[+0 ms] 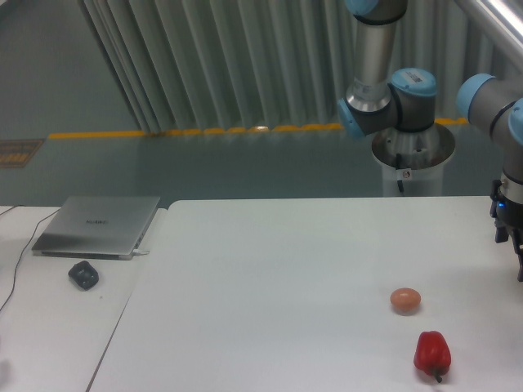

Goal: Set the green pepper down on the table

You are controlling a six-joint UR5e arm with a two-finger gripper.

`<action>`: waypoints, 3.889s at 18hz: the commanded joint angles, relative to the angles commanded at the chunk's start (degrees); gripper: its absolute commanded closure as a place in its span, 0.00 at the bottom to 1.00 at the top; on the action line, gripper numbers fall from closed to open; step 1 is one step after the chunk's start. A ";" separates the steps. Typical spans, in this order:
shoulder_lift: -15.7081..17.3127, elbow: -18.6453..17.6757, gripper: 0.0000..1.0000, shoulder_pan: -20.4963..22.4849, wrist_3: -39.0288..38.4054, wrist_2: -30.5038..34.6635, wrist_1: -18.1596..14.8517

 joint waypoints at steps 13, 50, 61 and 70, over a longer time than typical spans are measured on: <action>0.18 -3.96 0.00 0.44 0.00 0.44 5.71; 0.79 -2.02 0.00 12.30 37.35 3.95 1.76; 0.53 -2.98 0.00 18.44 45.70 3.69 1.41; 0.35 -2.37 0.00 24.00 15.34 -9.13 -2.28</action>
